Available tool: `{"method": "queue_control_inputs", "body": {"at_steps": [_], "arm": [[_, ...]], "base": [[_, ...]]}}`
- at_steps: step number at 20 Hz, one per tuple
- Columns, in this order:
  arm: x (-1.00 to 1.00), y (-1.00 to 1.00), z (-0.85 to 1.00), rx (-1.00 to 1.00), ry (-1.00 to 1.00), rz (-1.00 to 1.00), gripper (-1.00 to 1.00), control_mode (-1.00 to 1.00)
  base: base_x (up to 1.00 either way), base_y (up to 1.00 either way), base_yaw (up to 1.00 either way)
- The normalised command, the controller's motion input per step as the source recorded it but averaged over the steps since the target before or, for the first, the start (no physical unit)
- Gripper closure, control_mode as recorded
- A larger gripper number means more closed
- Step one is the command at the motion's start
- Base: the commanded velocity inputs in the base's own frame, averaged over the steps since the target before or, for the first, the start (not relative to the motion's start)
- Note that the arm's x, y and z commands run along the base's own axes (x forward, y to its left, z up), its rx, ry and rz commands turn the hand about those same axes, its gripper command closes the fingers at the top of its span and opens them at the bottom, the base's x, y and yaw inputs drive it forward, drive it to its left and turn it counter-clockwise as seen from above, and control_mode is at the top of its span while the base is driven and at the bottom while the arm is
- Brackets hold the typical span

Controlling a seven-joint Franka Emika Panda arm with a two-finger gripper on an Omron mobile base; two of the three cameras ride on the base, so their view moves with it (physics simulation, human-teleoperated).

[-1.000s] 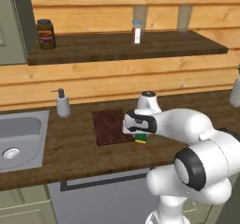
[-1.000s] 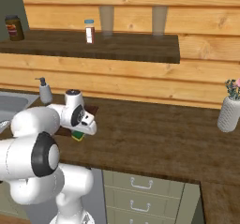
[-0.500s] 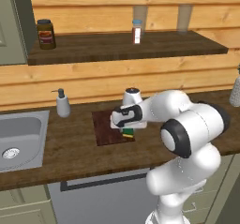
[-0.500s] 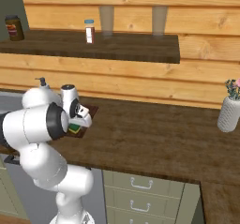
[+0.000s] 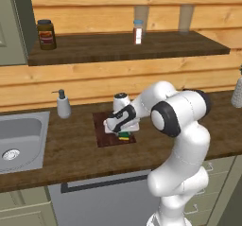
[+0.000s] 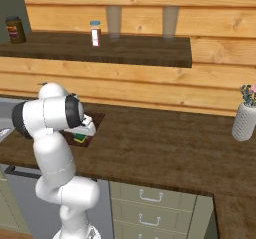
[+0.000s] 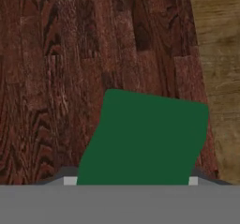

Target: Pick up the sponge from the counter and clean the cutting board by briefly scrubbing or pressing down on the cutting board. Once finished, release the sponge.

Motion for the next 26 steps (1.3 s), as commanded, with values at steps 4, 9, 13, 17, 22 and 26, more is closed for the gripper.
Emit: {"method": "queue_control_inputs", "body": {"at_steps": [4, 9, 13, 17, 22, 26], "arm": [[0.31, 0.03, -0.29, 0.00, 0.10, 0.00, 1.00, -1.00], [0.40, 0.00, -0.11, 0.00, 0.03, 0.00, 1.00, -1.00], [0.63, 0.00, -0.03, 0.00, 0.00, 0.00, 1.00, -1.00], [0.67, 0.00, -0.04, 0.00, 0.00, 0.00, 1.00, -1.00], [0.62, 0.01, -0.04, 0.00, 0.00, 0.00, 1.00, -1.00], [0.33, 0.10, -0.05, 0.00, 0.00, 0.00, 1.00, -1.00]], "base": [[0.00, 0.00, 0.00], [0.00, 0.00, 0.00], [0.00, 0.00, 0.00], [0.00, 0.00, 0.00], [0.00, 0.00, 0.00], [0.00, 0.00, 0.00]]}}
